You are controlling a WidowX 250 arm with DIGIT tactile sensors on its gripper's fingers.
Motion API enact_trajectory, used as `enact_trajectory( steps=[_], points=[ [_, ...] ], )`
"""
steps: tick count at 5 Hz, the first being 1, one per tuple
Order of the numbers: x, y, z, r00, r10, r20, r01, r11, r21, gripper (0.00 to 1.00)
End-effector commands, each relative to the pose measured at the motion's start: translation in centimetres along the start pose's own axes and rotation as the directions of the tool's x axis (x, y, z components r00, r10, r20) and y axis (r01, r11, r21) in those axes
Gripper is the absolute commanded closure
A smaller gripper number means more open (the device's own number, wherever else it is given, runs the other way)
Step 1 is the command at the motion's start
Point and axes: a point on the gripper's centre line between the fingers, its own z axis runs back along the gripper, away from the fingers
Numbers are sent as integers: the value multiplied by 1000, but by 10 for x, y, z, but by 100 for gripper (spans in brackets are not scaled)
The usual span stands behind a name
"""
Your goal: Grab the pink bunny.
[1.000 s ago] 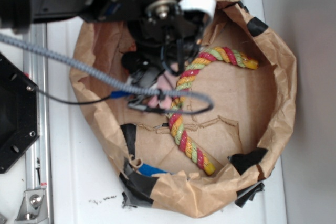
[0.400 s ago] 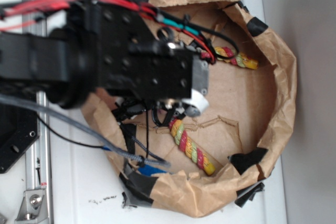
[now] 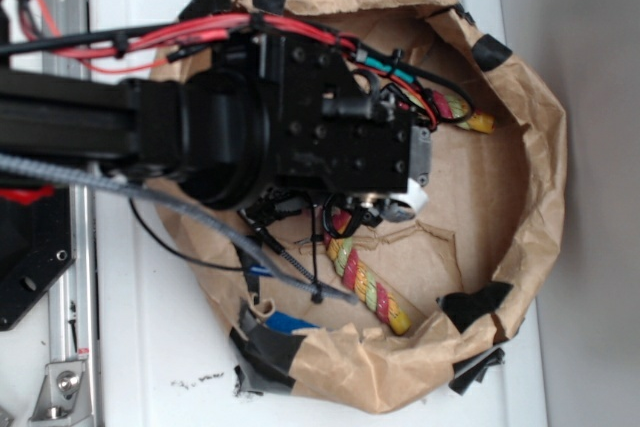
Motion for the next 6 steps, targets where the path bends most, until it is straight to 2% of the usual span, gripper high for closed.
enact_trajectory(
  steps=[1, 2, 3, 4, 5, 6],
  points=[
    [-11, 18, 36, 978, 203, 40, -203, 979, -12, 100],
    [-25, 20, 79, 950, 313, -10, -313, 949, -34, 100],
    [-28, 13, 104, 895, 445, 19, -446, 894, 42, 100],
    [-23, 10, 117, 808, 584, 76, -588, 808, 37, 100],
    [-7, 10, 133, 722, 673, 161, -682, 732, -2, 100],
    [5, 20, 153, 671, 719, 183, -727, 686, -29, 100]
  ],
)
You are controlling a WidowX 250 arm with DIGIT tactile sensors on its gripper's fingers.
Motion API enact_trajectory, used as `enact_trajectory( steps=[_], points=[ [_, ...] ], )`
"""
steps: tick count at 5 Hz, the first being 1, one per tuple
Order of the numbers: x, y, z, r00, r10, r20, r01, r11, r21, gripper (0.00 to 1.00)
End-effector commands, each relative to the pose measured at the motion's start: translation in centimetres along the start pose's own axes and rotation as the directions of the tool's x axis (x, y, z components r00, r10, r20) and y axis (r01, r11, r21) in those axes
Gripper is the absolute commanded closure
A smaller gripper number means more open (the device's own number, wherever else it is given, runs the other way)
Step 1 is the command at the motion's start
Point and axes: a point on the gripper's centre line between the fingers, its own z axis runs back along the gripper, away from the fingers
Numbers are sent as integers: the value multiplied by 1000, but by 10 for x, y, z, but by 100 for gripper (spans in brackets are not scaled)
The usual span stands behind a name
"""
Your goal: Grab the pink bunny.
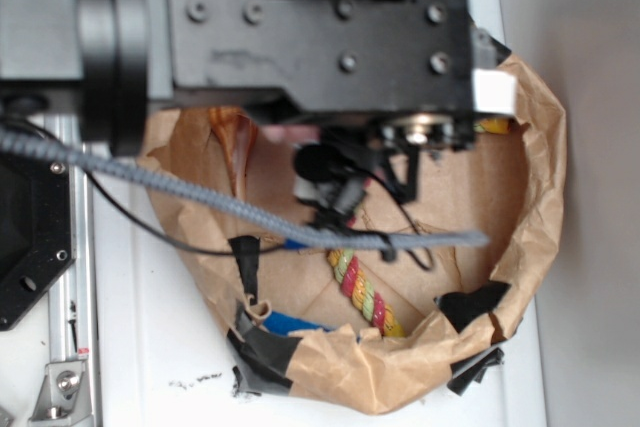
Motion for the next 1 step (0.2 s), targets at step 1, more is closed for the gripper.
enact_trajectory(
  steps=[1],
  points=[
    [23, 3, 37, 991, 91, 103, -89, 996, -27, 100]
  ],
)
